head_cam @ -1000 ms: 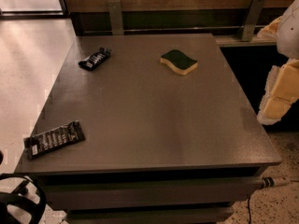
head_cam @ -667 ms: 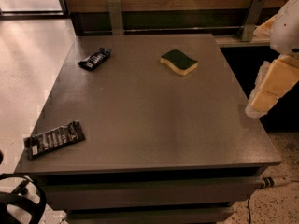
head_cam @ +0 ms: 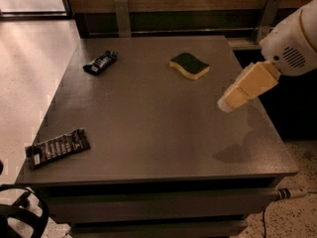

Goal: Move sponge near rxbar chocolate

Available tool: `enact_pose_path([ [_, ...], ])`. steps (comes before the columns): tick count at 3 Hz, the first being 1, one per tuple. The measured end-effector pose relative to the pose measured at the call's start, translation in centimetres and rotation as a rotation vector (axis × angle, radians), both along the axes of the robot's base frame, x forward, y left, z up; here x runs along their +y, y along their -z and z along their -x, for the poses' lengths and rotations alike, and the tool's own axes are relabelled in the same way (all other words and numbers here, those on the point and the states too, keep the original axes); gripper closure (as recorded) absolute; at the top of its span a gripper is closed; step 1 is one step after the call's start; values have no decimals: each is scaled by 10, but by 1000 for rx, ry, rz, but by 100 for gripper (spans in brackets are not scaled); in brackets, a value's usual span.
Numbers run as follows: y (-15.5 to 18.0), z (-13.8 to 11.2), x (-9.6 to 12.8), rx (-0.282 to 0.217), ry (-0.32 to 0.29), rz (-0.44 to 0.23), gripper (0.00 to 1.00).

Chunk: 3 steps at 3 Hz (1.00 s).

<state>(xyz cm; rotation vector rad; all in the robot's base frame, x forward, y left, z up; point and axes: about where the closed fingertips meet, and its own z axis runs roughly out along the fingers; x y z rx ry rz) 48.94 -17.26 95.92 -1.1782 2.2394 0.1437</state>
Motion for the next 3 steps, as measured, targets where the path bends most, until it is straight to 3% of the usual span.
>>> enact_pose_path([
  [1,19,-31,9,-27,130,-136,0],
  [3,41,-106,32,-109,309,-392,0],
])
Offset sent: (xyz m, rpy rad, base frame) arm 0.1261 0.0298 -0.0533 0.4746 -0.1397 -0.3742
